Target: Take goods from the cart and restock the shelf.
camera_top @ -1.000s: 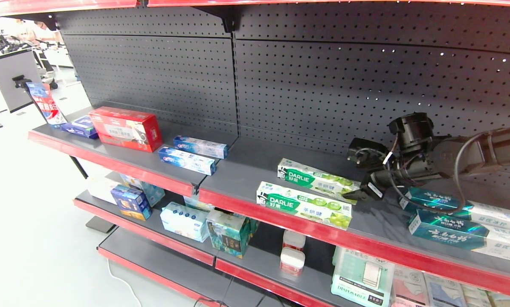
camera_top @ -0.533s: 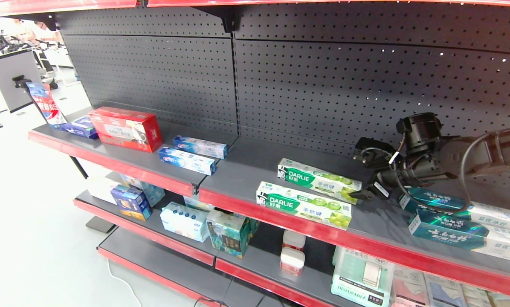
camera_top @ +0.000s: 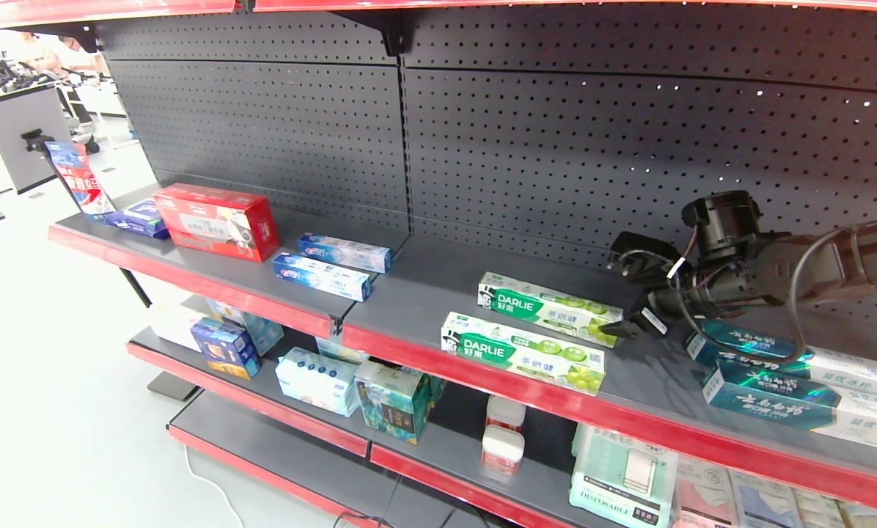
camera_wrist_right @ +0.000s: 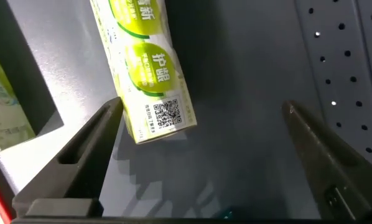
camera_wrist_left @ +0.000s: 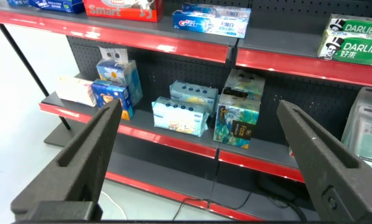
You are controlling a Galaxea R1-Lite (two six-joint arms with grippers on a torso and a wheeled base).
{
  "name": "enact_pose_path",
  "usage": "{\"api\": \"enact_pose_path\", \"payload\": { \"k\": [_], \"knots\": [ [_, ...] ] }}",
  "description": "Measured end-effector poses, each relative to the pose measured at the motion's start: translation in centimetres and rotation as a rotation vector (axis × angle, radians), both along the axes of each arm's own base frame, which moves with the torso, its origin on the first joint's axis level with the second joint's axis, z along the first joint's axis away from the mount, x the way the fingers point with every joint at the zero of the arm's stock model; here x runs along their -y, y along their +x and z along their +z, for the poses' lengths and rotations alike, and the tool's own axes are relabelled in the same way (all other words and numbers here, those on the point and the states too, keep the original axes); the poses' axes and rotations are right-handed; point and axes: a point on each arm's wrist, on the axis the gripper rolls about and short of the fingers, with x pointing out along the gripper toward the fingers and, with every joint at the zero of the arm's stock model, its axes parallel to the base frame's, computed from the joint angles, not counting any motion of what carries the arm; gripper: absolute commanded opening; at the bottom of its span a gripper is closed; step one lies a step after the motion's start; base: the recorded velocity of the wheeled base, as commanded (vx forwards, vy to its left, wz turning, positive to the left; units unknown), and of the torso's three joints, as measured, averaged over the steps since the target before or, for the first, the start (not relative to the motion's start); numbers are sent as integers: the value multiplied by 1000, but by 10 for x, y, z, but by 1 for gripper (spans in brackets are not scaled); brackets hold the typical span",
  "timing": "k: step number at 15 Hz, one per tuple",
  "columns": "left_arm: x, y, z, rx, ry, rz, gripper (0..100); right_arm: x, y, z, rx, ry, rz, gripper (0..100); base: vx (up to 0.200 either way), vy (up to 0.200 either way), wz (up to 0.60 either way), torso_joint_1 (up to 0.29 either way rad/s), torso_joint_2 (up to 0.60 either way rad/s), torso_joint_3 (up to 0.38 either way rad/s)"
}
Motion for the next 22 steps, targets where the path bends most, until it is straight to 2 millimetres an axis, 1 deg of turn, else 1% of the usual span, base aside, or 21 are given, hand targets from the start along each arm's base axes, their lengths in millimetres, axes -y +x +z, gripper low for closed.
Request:
{"api": "enact_pose_path", "payload": {
  "k": [18,20,22],
  "knots": [
    [0,0,0,0,0,0,100,1,0,-5,-9,-14,-38,100,0,0,0,0,0,0],
    [0,0,0,0,0,0,100,1,0,-4,-8,-9,-38,100,0,0,0,0,0,0],
    [0,0,0,0,0,0,100,4,-2,2,4,11,-56,100,0,0,0,0,0,0]
  ]
}}
